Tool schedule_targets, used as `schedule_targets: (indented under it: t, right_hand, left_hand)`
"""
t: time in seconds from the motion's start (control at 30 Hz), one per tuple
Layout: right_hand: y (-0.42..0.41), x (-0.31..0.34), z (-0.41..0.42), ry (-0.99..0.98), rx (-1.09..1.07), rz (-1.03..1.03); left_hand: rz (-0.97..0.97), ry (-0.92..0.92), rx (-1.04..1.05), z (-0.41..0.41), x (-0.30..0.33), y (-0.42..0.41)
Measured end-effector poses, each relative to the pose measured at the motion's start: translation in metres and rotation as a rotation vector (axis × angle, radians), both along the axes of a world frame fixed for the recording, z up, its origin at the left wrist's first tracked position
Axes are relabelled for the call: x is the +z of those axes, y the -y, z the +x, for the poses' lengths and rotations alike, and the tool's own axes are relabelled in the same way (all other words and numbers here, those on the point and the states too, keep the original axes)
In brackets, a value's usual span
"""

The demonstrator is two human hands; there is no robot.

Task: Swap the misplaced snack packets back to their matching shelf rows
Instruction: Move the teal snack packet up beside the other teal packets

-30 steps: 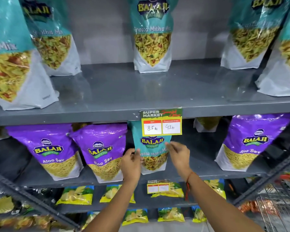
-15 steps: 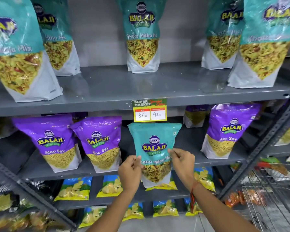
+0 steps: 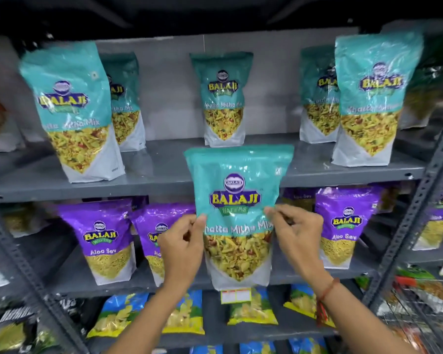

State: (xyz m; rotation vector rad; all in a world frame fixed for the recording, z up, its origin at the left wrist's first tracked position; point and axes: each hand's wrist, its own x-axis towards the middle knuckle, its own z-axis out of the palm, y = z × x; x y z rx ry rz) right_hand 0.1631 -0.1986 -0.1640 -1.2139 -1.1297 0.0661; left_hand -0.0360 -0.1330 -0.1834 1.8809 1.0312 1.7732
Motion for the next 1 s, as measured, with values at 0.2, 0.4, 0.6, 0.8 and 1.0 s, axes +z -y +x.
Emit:
schedule_targets:
  t: [0.2,0.4,0.6,0.8,1.0]
  right_hand:
    - [-0.043,0.104,0.001,-0.052,0.0,0.181]
    - [-0.107,0.153,0.007,-0.09,0.041,0.212]
    - [-0.155,0.15,0.012,-0.026,0.066,0.165]
    - [-0.183,0.138,0.015,-0.06,0.096,0.116]
    - [-0.18,0.134,0.014,-0.106,0.162,0.081]
  left_hand:
    - [0.201,0.033,0.055,0.003,0.108,-0.043]
    - [0.229,0.036,0.114,0.01,0.168,-0.095]
    - [0.172,0.019,0.167,0.017,0.17,-0.142]
    - [0.112,0.072,0.179,0.017,0.156,-0.167]
    - [0.108,0.063,0.131,0.013,0.153,-0.167]
